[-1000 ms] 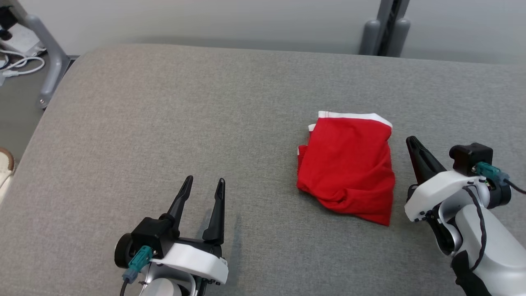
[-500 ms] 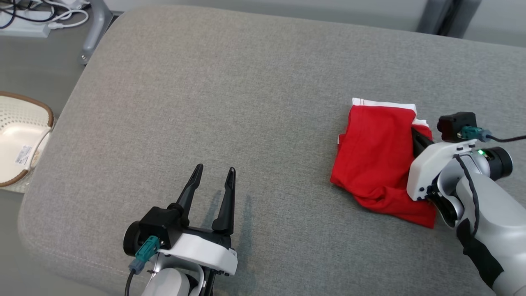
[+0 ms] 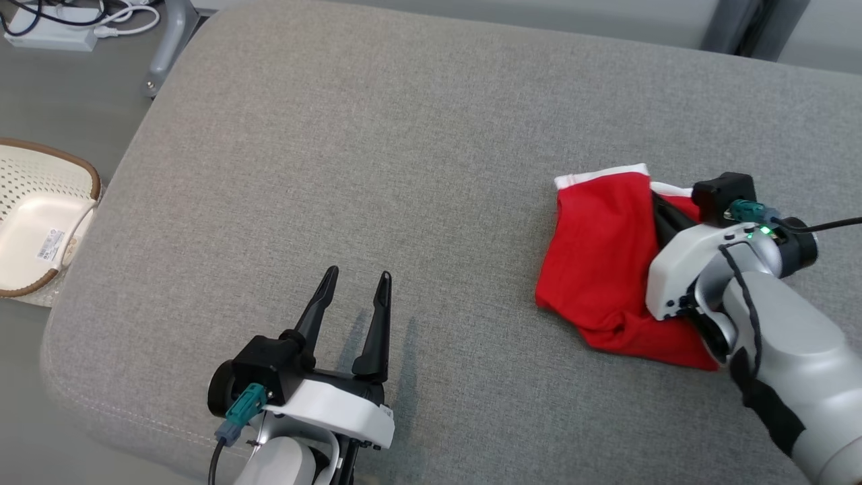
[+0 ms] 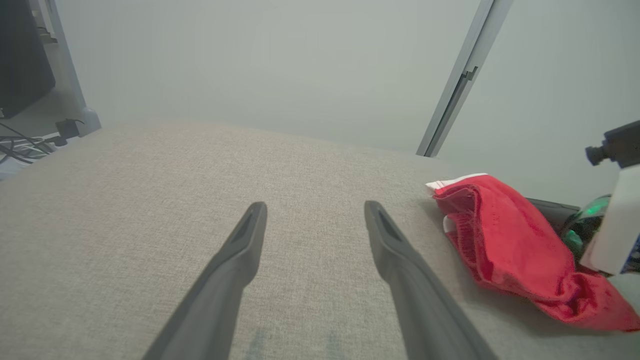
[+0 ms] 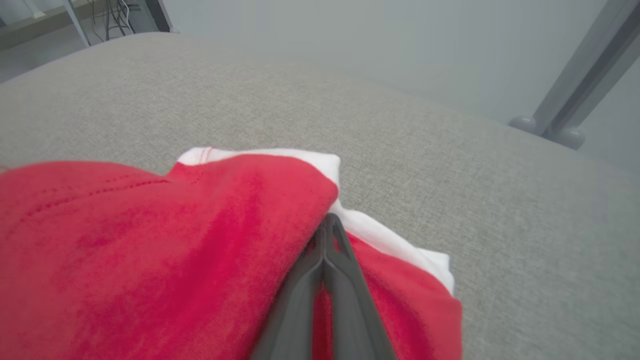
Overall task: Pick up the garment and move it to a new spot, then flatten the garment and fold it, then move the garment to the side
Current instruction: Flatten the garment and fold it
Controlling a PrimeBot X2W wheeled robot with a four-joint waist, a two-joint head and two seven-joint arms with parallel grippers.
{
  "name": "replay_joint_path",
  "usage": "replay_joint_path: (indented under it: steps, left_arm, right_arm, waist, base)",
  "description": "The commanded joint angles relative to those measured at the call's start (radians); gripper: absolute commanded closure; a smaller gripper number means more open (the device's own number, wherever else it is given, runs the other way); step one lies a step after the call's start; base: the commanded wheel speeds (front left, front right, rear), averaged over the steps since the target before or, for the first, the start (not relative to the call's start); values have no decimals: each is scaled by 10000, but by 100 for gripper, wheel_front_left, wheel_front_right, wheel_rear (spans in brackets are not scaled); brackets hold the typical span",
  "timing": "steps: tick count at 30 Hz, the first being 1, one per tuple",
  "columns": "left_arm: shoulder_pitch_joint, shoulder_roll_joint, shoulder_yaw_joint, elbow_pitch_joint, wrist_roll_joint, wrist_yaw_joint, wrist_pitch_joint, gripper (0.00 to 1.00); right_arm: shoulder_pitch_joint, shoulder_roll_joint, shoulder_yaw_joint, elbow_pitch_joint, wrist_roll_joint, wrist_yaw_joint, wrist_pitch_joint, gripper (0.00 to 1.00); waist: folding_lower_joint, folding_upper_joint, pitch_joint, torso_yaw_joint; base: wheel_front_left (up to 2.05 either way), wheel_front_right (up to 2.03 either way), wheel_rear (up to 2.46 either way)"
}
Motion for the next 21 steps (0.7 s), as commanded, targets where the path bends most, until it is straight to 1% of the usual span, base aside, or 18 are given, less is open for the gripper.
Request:
replay_joint_path:
  steps: [1, 6, 9, 16, 17, 19, 21]
  left_arm:
    - [27, 43, 57, 51, -33, 22, -39, 0]
    - [184, 41, 122, 90, -4, -18, -39, 0]
    - [235, 41, 42, 95, -11, -42, -39, 0]
    - [421, 41, 65, 141, 17, -67, -39, 0]
    - [408, 41, 129, 150, 48, -55, -39, 0]
    - [399, 40, 162, 152, 42, -35, -39, 0]
    - [365, 43, 206, 134, 32, -21, -39, 0]
  right_arm:
    - [-46, 217, 18, 33, 96, 4, -173, 100]
    - [275, 696, 346, 135, 310, 4, -136, 100]
    - [156, 776, 585, 420, 139, 2, -165, 100]
    - [-256, 850, -154, 1475, -65, 2, -367, 100]
    - [-346, 753, -357, 1793, -262, 2, -380, 100]
    - [-472, 765, -622, 1866, -383, 2, -386, 100]
    - [-472, 858, -904, 1547, -526, 2, -389, 100]
  waist:
    - [-1, 0, -166, -43]
    - [-1, 0, -450, -117]
    - [-1, 0, -550, -89]
    - [-1, 0, -755, -60]
    - [-1, 0, -796, -83]
    - [-1, 0, -812, -113]
    - [-1, 0, -822, -169]
  base:
    - [0, 0, 0]
    - [0, 0, 0]
    - [0, 0, 0]
    - [0, 0, 0]
    - [0, 0, 0]
    - [0, 0, 0]
    - [0, 0, 0]
